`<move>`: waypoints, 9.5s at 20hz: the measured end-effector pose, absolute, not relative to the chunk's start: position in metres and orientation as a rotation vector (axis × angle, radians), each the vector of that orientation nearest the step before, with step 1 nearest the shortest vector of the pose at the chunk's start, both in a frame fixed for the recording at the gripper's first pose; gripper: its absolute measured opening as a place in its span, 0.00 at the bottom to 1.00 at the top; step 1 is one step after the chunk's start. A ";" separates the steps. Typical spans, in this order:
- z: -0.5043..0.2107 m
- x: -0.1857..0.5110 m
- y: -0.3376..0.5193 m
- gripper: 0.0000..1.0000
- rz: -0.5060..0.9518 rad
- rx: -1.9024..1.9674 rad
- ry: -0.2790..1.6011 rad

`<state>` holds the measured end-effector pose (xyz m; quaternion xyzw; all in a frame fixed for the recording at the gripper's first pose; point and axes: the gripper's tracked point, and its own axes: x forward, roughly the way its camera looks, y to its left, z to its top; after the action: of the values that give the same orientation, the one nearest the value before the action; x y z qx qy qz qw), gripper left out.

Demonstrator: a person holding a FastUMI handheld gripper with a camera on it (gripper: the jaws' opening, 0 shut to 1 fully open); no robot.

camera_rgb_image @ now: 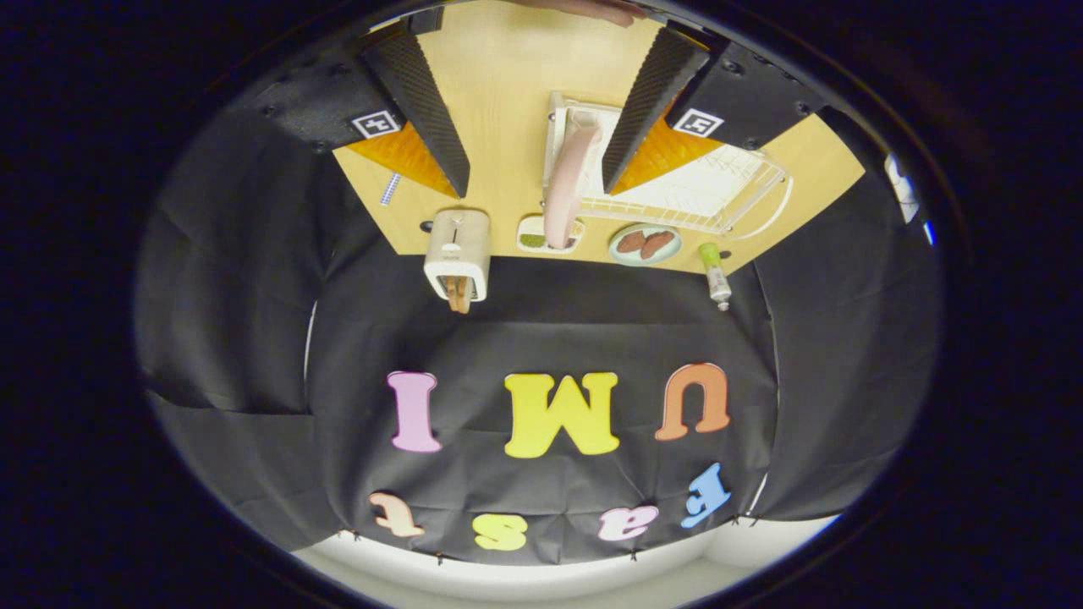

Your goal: Take the plate from the dish rack, then take the spoon from the basket and place it into the plate.

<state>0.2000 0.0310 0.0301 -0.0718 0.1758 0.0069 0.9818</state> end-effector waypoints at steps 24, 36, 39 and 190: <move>-0.009 0.347 0.053 0.21 -0.466 -0.448 1.015; 0.042 0.310 0.066 0.14 -0.484 -0.479 0.829; 0.047 0.283 0.068 0.14 -0.403 -0.423 0.797; -0.046 0.058 0.099 0.99 0.053 -0.024 -0.042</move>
<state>0.0583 0.0989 -0.0465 -0.0118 -0.0208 0.0263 0.9994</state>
